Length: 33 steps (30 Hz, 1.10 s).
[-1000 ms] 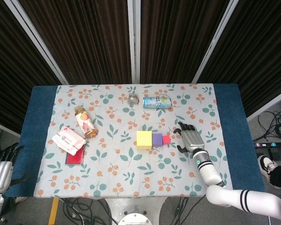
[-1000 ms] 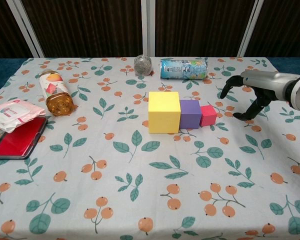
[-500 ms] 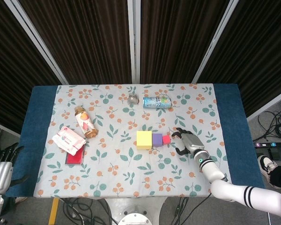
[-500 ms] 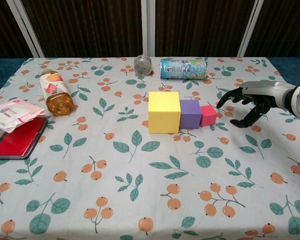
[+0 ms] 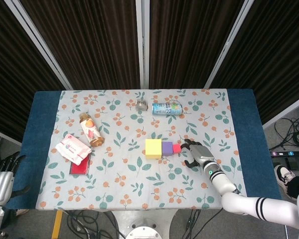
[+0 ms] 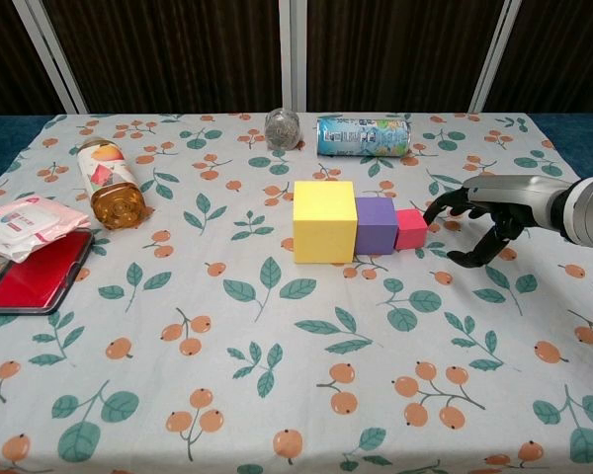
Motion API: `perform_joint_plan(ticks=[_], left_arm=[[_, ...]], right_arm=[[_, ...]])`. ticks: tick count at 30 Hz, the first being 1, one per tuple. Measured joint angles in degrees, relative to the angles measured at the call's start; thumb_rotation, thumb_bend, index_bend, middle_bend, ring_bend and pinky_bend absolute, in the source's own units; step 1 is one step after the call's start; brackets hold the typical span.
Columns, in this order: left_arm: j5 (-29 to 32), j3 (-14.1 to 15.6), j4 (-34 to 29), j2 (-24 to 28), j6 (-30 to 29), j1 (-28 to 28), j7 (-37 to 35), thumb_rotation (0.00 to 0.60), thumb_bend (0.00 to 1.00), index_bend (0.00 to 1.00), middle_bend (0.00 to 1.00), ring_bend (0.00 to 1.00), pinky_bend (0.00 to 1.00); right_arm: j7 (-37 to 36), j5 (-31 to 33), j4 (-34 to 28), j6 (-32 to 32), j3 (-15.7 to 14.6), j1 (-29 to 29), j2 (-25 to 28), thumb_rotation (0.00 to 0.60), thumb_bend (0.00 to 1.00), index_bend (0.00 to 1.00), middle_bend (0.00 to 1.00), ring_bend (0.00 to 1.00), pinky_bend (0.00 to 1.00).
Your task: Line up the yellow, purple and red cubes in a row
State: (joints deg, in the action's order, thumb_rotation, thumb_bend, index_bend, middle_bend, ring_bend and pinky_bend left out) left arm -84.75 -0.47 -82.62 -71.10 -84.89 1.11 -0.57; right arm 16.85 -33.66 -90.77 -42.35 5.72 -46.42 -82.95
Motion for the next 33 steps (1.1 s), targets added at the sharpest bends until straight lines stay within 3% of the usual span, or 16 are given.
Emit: perform_joint_plan(ticks=[22, 29, 33], left_arm=[[0.03, 0.03, 0.48, -0.11, -0.16, -0.16, -0.58, 0.6, 0.09, 0.2, 0.18, 0.13, 0.17], [-0.34, -0.06, 0.28, 0.05, -0.69, -0.18, -0.7, 0.6, 0.09, 0.2, 0.18, 0.13, 0.17], [-0.22, -0.22, -0.12, 0.3, -0.77, -0.2, -0.77, 0.6, 0.09, 0.2, 0.18, 0.13, 0.17]], right_arm=[[1.04, 0.59, -0.58, -2.36, -1.3, -1.78, -1.18, 0.6, 0.37, 0.2, 0.0, 0.0, 0.0], [0.09, -2.96, -5.31, -7.01, -1.42, 0.67, 4.33, 0.6, 0.37, 0.2, 0.0, 0.0, 0.0], [-1.5, -8.73, -9.06, -13.5, -1.53, 4.25, 9.04, 0.6, 0.37, 0.2, 0.0, 0.0, 0.0]])
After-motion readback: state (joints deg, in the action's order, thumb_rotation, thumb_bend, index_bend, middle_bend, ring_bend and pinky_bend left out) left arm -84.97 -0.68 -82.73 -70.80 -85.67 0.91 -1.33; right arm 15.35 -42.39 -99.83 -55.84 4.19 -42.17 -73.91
